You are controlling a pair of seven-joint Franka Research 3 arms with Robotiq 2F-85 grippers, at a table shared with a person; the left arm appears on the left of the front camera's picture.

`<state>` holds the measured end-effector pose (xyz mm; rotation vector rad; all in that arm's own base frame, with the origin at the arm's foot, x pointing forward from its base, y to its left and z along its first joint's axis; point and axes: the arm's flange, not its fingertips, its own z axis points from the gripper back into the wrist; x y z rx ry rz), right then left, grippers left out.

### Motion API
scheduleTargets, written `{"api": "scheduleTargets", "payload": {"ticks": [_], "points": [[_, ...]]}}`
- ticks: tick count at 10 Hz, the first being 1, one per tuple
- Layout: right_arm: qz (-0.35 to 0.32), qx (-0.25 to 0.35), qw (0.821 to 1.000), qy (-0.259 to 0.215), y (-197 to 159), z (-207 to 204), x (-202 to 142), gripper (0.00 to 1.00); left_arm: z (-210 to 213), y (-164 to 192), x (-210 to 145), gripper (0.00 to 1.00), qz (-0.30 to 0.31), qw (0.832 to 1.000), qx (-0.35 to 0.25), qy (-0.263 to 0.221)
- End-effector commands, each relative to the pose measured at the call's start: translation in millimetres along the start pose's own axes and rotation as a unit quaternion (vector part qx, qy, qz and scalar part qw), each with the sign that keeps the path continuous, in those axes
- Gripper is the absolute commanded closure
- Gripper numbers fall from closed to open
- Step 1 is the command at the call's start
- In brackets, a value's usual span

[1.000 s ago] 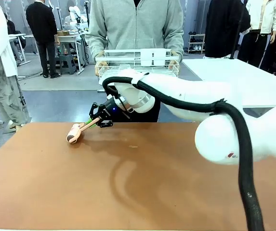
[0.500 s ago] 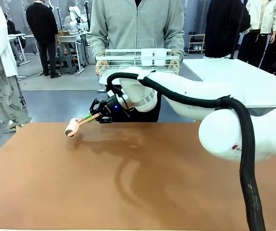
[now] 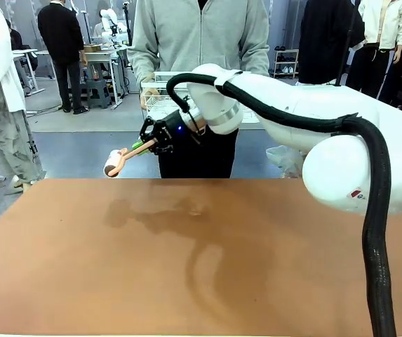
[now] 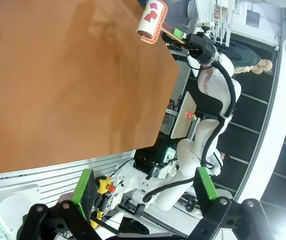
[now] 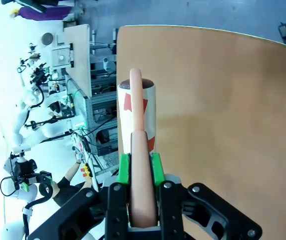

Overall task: Clean the table.
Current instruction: Clean the table with the Lint Roller when the human lifts the Dish drying rack.

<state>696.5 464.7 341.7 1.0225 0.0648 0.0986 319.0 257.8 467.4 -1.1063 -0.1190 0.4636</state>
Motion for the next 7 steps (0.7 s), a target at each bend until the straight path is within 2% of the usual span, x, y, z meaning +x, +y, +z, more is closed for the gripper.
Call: {"api": "scheduleTargets", "payload": {"ticks": [1, 3, 5, 6, 7], "points": [[-0.033, -0.060, 0.998, -0.005, -13, 52, -90, 0.79, 3, 1, -2, 0.00, -0.006, 1.000, -0.003, 0.001], [-0.039, -0.102, 0.994, -0.021, 0, 89, -118, 0.79, 3, 1, -2, 0.00, -0.006, 1.000, -0.003, 0.001], [-0.040, -0.174, 0.983, -0.047, 16, 119, -147, 0.79, 3, 1, -2, 0.00, -0.006, 1.000, -0.003, 0.001], [-0.053, -0.213, 0.975, -0.024, 17, 132, -160, 0.79, 3, 1, -2, 0.00, -0.006, 1.000, -0.003, 0.001], [-0.043, -0.278, 0.960, 0.011, 11, 149, -178, 0.79, 3, 1, -2, 0.00, -0.006, 1.000, -0.003, 0.001]]}}
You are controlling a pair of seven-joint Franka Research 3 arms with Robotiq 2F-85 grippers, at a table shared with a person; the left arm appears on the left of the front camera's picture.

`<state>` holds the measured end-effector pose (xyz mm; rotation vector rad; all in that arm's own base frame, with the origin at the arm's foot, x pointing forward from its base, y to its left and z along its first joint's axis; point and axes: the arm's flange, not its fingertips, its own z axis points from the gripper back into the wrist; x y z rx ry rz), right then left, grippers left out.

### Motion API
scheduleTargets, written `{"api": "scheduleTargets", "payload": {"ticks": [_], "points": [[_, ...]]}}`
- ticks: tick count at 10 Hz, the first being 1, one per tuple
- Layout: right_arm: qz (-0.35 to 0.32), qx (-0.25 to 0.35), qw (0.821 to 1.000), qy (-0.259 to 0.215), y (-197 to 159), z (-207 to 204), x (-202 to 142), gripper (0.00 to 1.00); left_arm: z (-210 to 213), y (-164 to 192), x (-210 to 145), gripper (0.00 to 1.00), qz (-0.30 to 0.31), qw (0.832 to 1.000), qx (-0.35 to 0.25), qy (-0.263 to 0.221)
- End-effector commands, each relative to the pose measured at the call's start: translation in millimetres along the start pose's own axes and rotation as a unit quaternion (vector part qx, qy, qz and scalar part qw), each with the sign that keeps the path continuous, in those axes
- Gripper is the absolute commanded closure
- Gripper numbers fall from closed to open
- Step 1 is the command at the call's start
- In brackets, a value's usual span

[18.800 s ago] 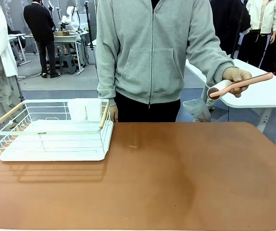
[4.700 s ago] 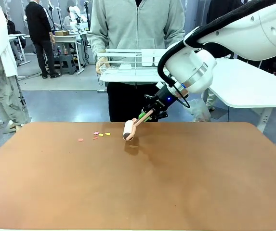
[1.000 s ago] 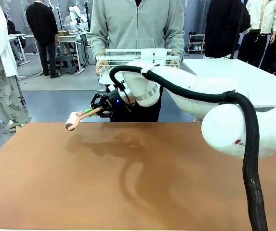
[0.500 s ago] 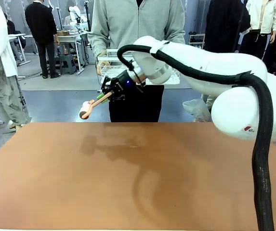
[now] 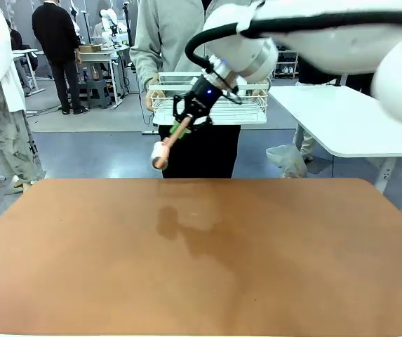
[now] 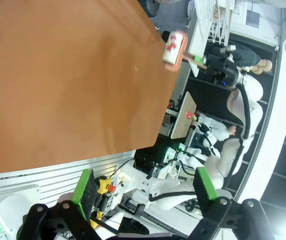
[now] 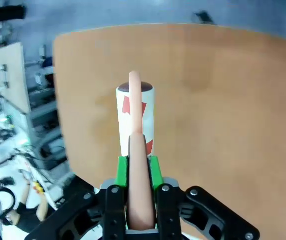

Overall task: Clean the table.
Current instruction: Clean the table with the Lint Roller when the human lifts the Dish drying rack.

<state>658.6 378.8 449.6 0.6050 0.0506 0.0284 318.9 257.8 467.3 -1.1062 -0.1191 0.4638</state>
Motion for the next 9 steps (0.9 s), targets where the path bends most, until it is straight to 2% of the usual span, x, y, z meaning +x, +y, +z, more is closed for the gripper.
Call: {"api": "scheduleTargets", "payload": {"ticks": [1, 2, 4, 6, 7, 8, 9], "points": [[0.019, -0.116, 0.993, 0.027, -77, 32, -145, 0.79, 3, 1, -2, 0.00, -0.006, 1.000, -0.003, 0.001], [0.039, -0.140, 0.989, 0.015, -107, 61, -171, 0.79, 3, 1, -2, 0.00, -0.006, 1.000, -0.003, 0.001], [-0.025, -0.137, 0.990, -0.032, -170, 120, -238, 0.79, 3, 1, -2, 0.00, -0.006, 1.000, -0.003, 0.001], [-0.032, -0.150, 0.986, -0.070, -207, 150, -288, 0.79, 3, 1, -2, 0.00, -0.006, 1.000, -0.003, 0.001], [-0.003, -0.172, 0.982, -0.078, -213, 146, -287, 0.79, 3, 1, -2, 0.00, -0.006, 1.000, -0.003, 0.001], [-0.044, -0.156, 0.986, -0.027, -171, 151, -209, 0.79, 3, 1, -2, 0.00, -0.006, 1.000, -0.003, 0.001], [-0.044, -0.156, 0.986, -0.027, -171, 151, -209, 0.79, 3, 1, -2, 0.00, -0.006, 1.000, -0.003, 0.001]]}}
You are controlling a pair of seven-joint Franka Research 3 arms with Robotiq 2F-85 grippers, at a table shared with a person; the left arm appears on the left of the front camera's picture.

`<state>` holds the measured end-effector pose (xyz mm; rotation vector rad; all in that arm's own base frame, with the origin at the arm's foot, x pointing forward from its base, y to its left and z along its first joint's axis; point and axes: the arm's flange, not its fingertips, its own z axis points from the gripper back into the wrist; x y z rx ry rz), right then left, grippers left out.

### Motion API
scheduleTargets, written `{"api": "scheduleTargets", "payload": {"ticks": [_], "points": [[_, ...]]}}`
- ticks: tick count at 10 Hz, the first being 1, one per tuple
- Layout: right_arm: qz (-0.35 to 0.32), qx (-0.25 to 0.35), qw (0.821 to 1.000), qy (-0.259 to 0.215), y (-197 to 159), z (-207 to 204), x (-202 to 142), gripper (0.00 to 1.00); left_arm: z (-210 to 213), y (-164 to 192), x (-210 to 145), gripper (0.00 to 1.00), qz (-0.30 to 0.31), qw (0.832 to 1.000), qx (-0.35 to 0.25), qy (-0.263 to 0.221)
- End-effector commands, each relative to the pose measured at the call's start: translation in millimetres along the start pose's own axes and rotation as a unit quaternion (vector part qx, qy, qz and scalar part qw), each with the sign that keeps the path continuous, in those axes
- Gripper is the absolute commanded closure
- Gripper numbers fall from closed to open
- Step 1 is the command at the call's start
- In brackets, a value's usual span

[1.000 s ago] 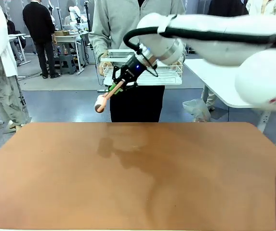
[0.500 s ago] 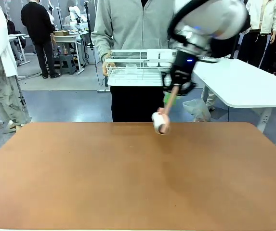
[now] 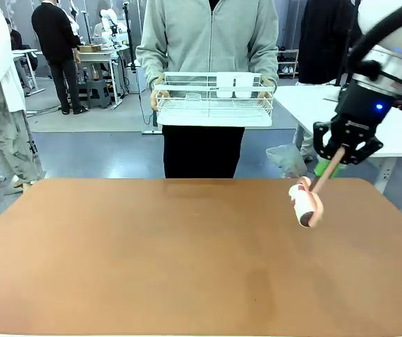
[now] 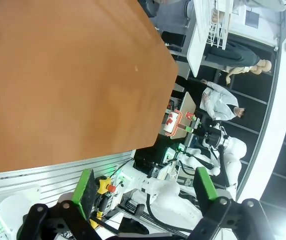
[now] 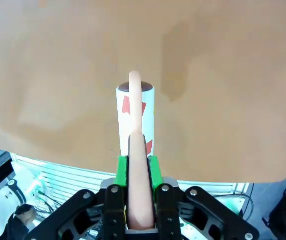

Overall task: Clean the table.
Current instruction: Clean the table with the Lint Roller when the human lifts the Dish drying rack.

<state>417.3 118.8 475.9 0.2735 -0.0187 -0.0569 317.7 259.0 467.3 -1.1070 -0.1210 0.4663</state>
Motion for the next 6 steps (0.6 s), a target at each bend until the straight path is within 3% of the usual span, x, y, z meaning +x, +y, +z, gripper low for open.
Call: {"api": "scheduleTargets", "payload": {"ticks": [1, 6], "points": [[-0.007, 0.008, 1.000, 0.019, 28.5, 0.3, 41.9, 0.79, 1.7, 0.0, -1.4, 0.00, -0.007, 1.000, -0.003, 0.002], [-0.007, 0.008, 1.000, 0.019, 28.5, 0.3, 41.9, 0.79, 1.7, 0.0, -1.4, 0.00, -0.007, 1.000, -0.003, 0.002]]}}
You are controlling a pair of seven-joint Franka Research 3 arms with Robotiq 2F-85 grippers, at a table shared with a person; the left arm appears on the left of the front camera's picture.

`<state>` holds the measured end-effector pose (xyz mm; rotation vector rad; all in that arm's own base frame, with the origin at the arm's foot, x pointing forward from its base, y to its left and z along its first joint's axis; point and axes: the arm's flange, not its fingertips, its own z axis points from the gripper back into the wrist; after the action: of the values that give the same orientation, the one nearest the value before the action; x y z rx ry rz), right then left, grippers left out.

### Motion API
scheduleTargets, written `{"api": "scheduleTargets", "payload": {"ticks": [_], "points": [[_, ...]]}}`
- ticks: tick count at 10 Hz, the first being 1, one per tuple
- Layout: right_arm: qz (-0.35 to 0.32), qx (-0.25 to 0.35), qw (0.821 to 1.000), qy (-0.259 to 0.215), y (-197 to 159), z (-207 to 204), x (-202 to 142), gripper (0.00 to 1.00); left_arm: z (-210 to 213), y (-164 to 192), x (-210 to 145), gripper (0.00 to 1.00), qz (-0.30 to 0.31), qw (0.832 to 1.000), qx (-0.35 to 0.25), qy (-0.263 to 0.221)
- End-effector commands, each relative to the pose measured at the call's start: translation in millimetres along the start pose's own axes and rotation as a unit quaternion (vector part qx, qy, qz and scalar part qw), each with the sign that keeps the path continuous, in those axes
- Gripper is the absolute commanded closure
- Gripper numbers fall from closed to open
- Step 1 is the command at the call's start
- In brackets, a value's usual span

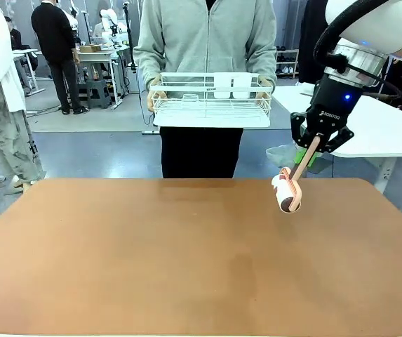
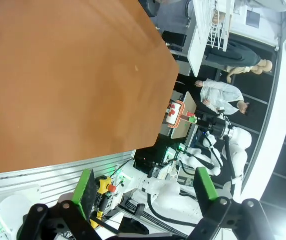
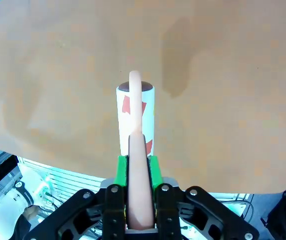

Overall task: Clean the table.
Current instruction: Clean the table with the Lint Roller when the human lifts the Dish drying rack, then place the Lint Roller down when the Dish drying rack is positioned in the middle of the table.

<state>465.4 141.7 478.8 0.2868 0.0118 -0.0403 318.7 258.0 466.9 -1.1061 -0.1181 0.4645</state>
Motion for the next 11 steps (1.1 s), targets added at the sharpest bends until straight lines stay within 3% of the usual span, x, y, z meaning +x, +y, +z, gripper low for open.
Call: {"api": "scheduleTargets", "payload": {"ticks": [1, 11], "points": [[-0.013, 0.001, 1.000, 0.002, 3.3, 4.7, -4.9, 0.79, 3.0, 0.4, -1.9, 0.00, -0.007, 1.000, -0.004, 0.001], [-0.013, 0.001, 1.000, 0.002, 3.3, 4.7, -4.9, 0.79, 3.0, 0.4, -1.9, 0.00, -0.007, 1.000, -0.004, 0.001]]}}
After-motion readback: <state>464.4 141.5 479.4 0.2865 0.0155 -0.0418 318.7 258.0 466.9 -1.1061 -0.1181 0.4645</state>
